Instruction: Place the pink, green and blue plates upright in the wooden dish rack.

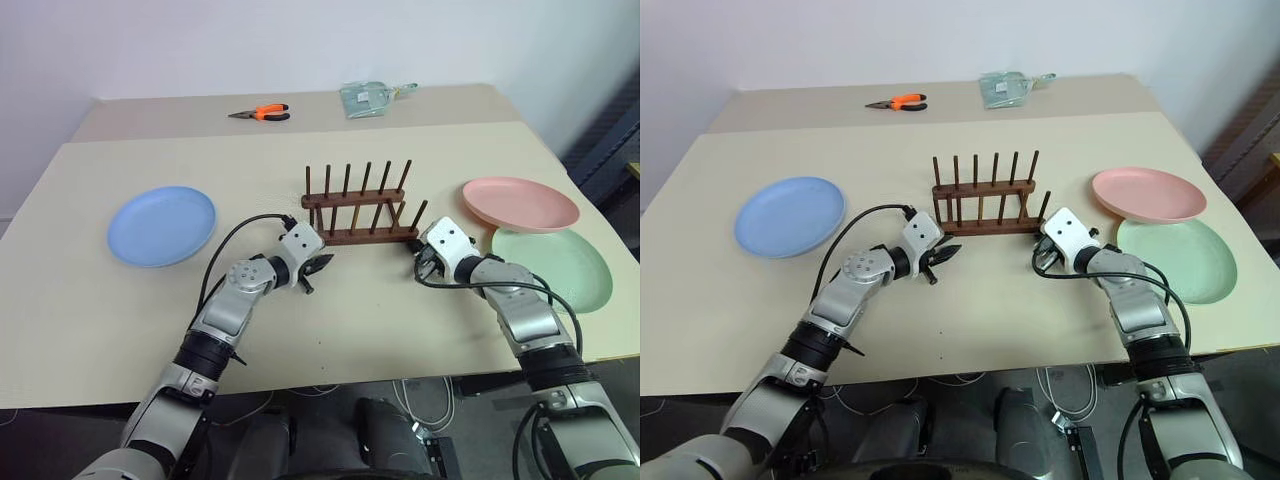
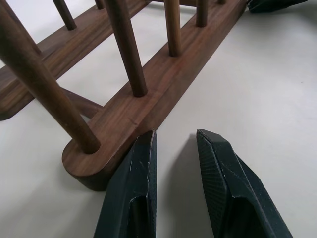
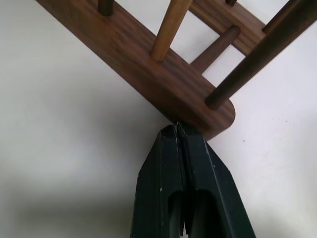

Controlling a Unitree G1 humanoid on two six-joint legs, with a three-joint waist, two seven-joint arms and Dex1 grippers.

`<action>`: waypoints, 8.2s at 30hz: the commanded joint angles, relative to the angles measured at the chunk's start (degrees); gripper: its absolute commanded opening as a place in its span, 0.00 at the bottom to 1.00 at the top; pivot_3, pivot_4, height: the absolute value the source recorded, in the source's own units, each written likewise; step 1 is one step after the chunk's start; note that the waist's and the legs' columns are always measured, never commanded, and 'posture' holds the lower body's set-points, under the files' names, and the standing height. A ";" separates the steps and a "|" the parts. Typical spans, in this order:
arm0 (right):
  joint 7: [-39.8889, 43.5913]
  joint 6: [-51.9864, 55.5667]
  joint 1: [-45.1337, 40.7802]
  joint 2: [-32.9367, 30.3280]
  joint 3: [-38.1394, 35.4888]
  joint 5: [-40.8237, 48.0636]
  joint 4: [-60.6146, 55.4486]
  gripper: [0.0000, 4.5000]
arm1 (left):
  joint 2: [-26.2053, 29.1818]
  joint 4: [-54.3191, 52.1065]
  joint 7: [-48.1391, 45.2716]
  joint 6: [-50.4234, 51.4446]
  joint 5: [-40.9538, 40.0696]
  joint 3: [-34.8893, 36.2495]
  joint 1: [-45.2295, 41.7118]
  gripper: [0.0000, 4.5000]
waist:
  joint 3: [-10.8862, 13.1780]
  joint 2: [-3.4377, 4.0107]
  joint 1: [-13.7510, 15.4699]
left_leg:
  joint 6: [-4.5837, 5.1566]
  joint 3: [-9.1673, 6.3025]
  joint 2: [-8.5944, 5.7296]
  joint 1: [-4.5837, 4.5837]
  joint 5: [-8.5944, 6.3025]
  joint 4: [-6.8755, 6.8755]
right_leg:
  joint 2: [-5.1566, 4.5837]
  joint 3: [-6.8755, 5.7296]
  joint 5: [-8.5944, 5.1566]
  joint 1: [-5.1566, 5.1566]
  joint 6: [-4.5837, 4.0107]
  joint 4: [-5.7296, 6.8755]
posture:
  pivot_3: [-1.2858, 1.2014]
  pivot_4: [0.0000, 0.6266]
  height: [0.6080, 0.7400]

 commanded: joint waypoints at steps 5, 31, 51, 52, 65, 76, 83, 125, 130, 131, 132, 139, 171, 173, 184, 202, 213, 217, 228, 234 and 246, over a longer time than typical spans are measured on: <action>3.51 -4.22 -0.20 -17.04 -11.05 -1.72 -7.23 0.69 | 4.33 -11.68 -8.46 2.90 -5.51 0.61 5.90 0.28 | 0.05 0.06 0.06 | 0.00 0.04 -0.01 -0.10 0.00 -0.04 | -0.02 0.03 -0.02 -0.08 0.02 -0.08 | 0.52 0.24 1.00; -4.86 -25.40 -13.98 -21.31 -7.08 -10.29 16.33 0.01 | 5.98 -16.46 -9.08 5.05 -7.03 2.59 8.26 0.28 | 0.19 0.25 -0.35 | 0.00 0.21 0.00 -0.08 0.00 -0.06 | -0.02 0.16 0.00 -0.09 -0.05 -0.11 | 0.52 0.24 1.00; -19.09 36.66 -11.71 -0.99 -25.48 58.53 -26.36 0.01 | 7.66 -21.40 -11.28 8.56 -14.94 6.80 9.51 0.28 | 0.19 0.21 1.08 | 0.02 -0.06 0.00 -0.18 0.00 -0.06 | 0.00 -0.01 0.00 -0.12 -0.06 -0.10 | 0.52 0.24 1.00; -18.90 36.72 -11.47 -1.28 -25.04 57.65 -25.86 0.01 | 7.70 -21.42 -11.23 8.59 -14.92 6.77 9.49 0.28 | 0.18 0.20 1.06 | 0.02 -0.06 0.00 -0.16 0.00 -0.06 | 0.00 -0.01 0.00 -0.12 -0.06 -0.08 | 0.52 0.24 1.00; -15.64 30.79 -11.07 -2.66 -19.59 43.39 -21.42 0.58 | 7.64 -22.56 -10.59 9.25 -14.98 6.59 10.18 0.28 | 0.19 0.21 0.98 | 0.02 -0.02 0.00 -0.16 0.00 -0.04 | 0.00 -0.01 -0.01 -0.11 -0.07 -0.09 | 0.52 0.24 1.00; -6.85 27.24 4.63 -17.55 -30.42 33.44 -18.91 0.79 | 7.42 -21.29 -11.80 9.00 -14.96 4.56 9.23 0.28 | 0.12 0.09 1.64 | 0.06 -0.07 -0.03 -0.21 -0.03 -0.04 | 0.00 -0.02 -0.08 0.01 -0.13 -0.27 | 0.52 0.24 1.00; -5.84 24.91 20.96 -21.92 -20.66 20.81 -23.75 0.99 | 7.27 -18.50 -13.17 7.28 -13.56 2.45 7.25 0.28 | 0.19 0.31 -0.31 | 0.13 0.35 0.03 -0.14 -0.07 -0.05 | -0.02 0.23 -0.26 0.00 -0.01 -0.13 | 0.52 0.24 1.00; -33.76 41.57 -24.03 13.19 -23.13 77.34 -21.01 0.00 | 9.04 -19.86 -12.41 1.55 -13.90 5.17 12.06 0.28 | 0.23 0.18 1.18 | 0.13 0.00 0.01 -0.22 -0.07 -0.09 | -0.03 0.00 -0.03 -0.19 -0.18 -0.17 | 0.52 0.24 1.00; -38.56 40.75 -26.02 15.77 -23.61 81.55 -19.24 0.00 | 9.15 -20.07 -12.30 1.54 -13.79 5.09 12.38 0.28 | 0.24 0.19 0.48 | 0.13 0.01 0.03 -0.19 -0.07 -0.10 | -0.01 0.00 -0.01 -0.20 -0.15 -0.12 | 0.52 0.24 1.00; -39.17 40.80 -26.09 15.87 -23.36 81.43 -19.14 0.00 | 9.15 -20.05 -12.29 1.55 -13.78 5.10 12.34 0.28 | 0.23 0.19 0.34 | 0.14 0.01 0.03 -0.18 -0.07 -0.10 | 0.00 0.00 -0.01 -0.21 -0.14 -0.12 | 0.52 0.24 1.00; -39.86 40.86 -26.02 16.08 -23.22 81.57 -18.98 0.00 | 9.14 -20.03 -12.28 1.60 -13.81 5.14 12.26 0.28 | 0.23 0.19 0.24 | 0.14 -0.02 0.03 -0.19 -0.07 -0.10 | 0.00 -0.02 0.00 -0.20 -0.12 -0.10 | 0.52 0.24 1.00; -40.47 40.99 -24.55 15.99 -22.90 79.99 -17.01 0.00 | 9.29 -19.94 -12.44 1.71 -13.85 5.21 11.83 0.28 | 0.23 0.19 -0.13 | 0.14 0.00 0.04 -0.18 -0.07 -0.13 | 0.00 -0.01 0.01 -0.21 -0.10 -0.11 | 0.52 0.24 1.00; 1.95 12.27 -22.10 -0.36 4.16 24.92 -28.96 0.99 | 2.35 -8.73 62.53 23.88 -9.28 49.97 -5.84 1.00 | 0.16 -0.18 0.04 | 0.05 -0.03 -0.01 -0.18 -0.03 -0.13 | -0.01 -0.02 0.05 -0.22 0.13 -0.17 | 0.52 0.24 1.00; 2.60 12.01 -21.42 0.69 4.56 24.13 -28.80 0.99 | 1.00 -9.70 63.14 28.47 -11.25 51.73 -5.66 1.00 | 0.18 -0.29 0.76 | -0.04 -0.09 -0.04 -0.24 0.01 -0.12 | -0.02 -0.04 0.07 -0.23 0.15 -0.16 | 0.52 0.24 1.00; 4.94 11.84 -18.34 3.37 5.46 19.79 -28.37 1.00 | -3.46 -10.58 54.91 34.83 -23.66 55.79 -5.75 0.16 | 0.18 -0.49 1.22 | -0.20 -0.15 -0.01 -0.20 0.09 -0.15 | -0.01 -0.14 0.08 -0.23 0.12 -0.09 | 0.52 0.24 1.00; 2.68 -15.10 -31.44 7.47 17.70 -11.66 -10.57 1.00 | 3.08 -30.18 35.02 37.77 -32.91 36.18 -20.22 0.01 | 0.36 -0.72 -0.96 | -0.27 -0.08 0.07 -0.17 0.13 -0.28 | 0.05 -0.10 0.09 -0.33 0.10 -0.07 | 0.52 0.24 1.00; 1.62 -21.66 -32.33 9.01 17.73 -18.64 -4.51 0.04 | 3.51 -34.94 34.07 42.82 -38.93 37.56 -18.37 0.00 | 0.37 -0.73 -0.34 | -0.29 -0.12 0.02 -0.20 0.14 -0.25 | 0.04 -0.07 0.10 -0.31 0.08 -0.08 | 0.52 0.24 1.00; 1.47 -21.82 -31.48 9.51 16.86 -18.75 -6.17 0.00 | 1.78 -31.54 36.08 33.31 -39.18 45.12 -20.64 0.32 | 0.39 -0.75 -0.23 | -0.34 -0.13 0.04 -0.20 0.17 -0.25 | 0.05 -0.07 0.10 -0.31 0.08 -0.08 | 0.52 0.24 1.00; -4.59 14.40 -28.17 29.04 -0.63 14.04 -25.33 0.00 | 17.35 -11.77 30.86 2.11 -14.02 39.00 -5.12 0.75 | 0.21 -0.92 0.22 | -0.82 -0.19 0.06 -0.23 0.47 -0.87 | 0.10 -0.01 0.24 -0.72 -0.14 -0.06 | 0.52 0.24 1.00; -21.57 39.40 -25.69 42.95 -13.97 37.85 -31.58 0.00 | 12.33 -16.32 18.06 -3.48 -13.11 26.42 9.84 0.75 | 0.17 -0.90 0.72 | -0.67 -0.27 0.07 -0.24 0.41 -0.94 | 0.07 -0.07 0.35 -0.77 -0.32 -0.05 | 0.52 0.24 1.00; -44.35 46.40 -25.88 46.39 -21.48 52.46 -30.19 0.00 | 15.33 -25.56 -0.83 1.63 -18.41 18.17 20.78 0.75 | 0.21 -0.61 -0.58 | -0.68 -0.10 0.25 -0.26 0.44 -1.11 | 0.24 0.00 0.36 -1.07 -0.45 0.09 | 0.52 0.24 1.00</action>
